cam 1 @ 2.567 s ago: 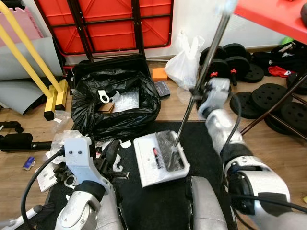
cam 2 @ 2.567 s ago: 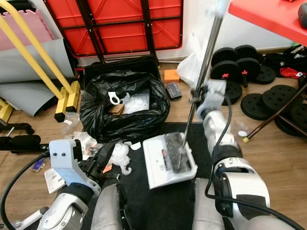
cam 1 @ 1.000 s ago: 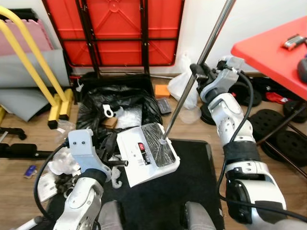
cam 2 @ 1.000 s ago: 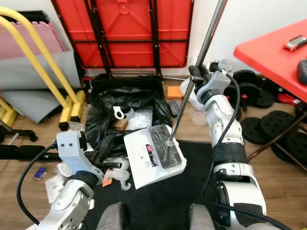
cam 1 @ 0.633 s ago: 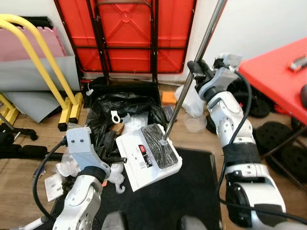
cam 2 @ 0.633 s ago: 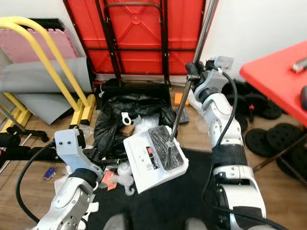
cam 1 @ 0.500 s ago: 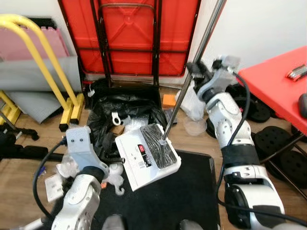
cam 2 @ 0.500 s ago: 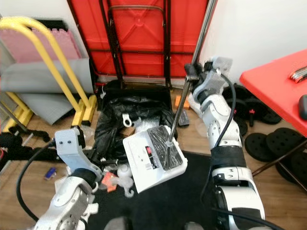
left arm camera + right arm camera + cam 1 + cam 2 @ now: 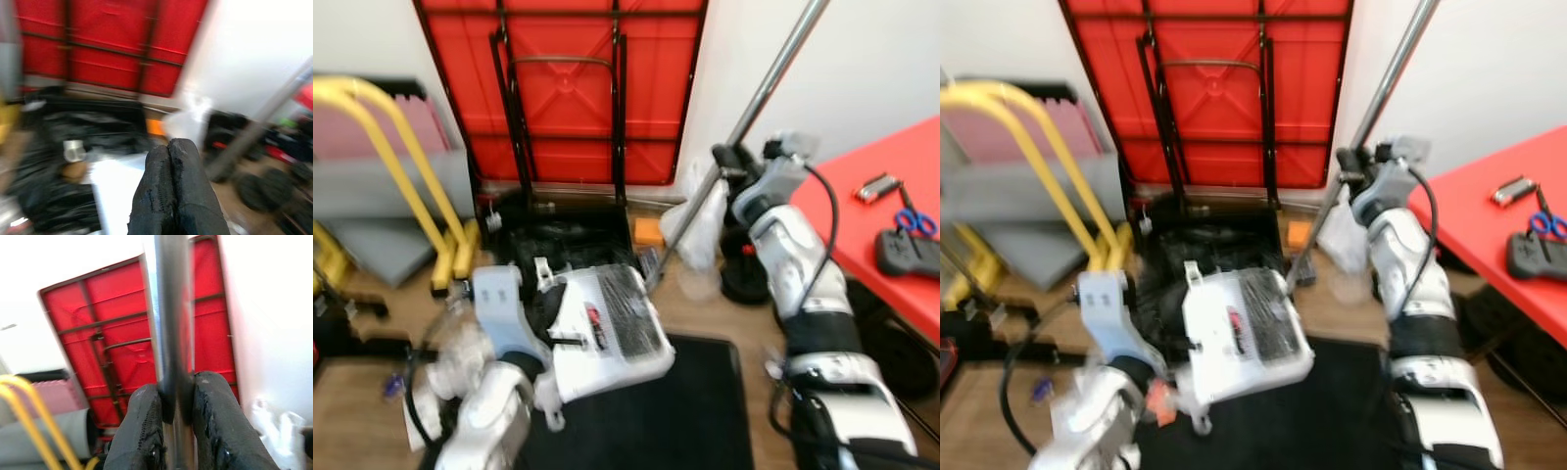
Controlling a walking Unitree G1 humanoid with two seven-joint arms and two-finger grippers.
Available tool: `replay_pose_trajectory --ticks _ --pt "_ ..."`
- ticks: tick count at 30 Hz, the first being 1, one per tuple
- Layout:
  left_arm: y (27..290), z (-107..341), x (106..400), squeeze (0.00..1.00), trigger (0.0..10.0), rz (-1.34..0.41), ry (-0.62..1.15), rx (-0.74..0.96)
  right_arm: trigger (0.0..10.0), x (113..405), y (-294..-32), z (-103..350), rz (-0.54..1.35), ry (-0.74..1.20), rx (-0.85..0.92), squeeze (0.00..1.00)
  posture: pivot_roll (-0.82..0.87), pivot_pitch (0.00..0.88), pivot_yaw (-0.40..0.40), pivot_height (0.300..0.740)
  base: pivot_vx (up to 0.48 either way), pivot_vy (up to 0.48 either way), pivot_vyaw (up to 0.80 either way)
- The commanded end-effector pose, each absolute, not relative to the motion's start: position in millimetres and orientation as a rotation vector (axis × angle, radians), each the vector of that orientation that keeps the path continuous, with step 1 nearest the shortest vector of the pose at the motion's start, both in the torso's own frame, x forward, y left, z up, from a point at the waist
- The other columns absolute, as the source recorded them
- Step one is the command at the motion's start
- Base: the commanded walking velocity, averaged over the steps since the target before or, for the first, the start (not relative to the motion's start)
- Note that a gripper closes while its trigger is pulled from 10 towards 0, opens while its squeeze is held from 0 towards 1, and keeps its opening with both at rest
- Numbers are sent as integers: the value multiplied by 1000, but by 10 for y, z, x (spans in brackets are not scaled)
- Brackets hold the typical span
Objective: Sweep floor
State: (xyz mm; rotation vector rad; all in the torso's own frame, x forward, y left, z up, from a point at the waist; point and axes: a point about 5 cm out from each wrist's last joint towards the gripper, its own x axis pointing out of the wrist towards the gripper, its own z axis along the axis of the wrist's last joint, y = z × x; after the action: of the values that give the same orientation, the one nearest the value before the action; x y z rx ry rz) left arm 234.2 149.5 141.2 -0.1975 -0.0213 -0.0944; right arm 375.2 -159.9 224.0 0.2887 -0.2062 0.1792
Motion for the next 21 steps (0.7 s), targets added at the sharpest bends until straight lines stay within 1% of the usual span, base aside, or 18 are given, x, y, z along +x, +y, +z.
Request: replay_pose_trajectory --ticks 1,11,13,19,20,21 --pt "1523 1370 2321 0 10000 -86 -7 -178 10000 3732 -1589 2369 190 -266 296 0 -35 0 -62 740 0 0 0" --pt "1529 1374 2323 0 10000 -90 -11 -164 10000 3735 -1617 2315 172 -250 299 0 -33 0 -61 740 0 0 0" --pt "1561 1387 2305 0 10000 -88 -24 -155 10000 3720 -1630 2192 152 -219 310 0 -32 0 -57 740 0 0 0" --pt "1592 1386 2290 0 10000 -83 -26 -146 10000 3712 -1627 2121 142 -192 322 0 -33 0 -54 740 0 0 0" --pt "1605 1385 2284 0 10000 -81 -26 -140 10000 3696 -1623 2106 149 -193 322 0 -32 0 -53 740 244 0 0" --pt "1613 1384 2277 0 10000 -80 -26 -136 10000 3686 -1621 2088 146 -186 322 0 -32 0 -53 740 311 0 775"
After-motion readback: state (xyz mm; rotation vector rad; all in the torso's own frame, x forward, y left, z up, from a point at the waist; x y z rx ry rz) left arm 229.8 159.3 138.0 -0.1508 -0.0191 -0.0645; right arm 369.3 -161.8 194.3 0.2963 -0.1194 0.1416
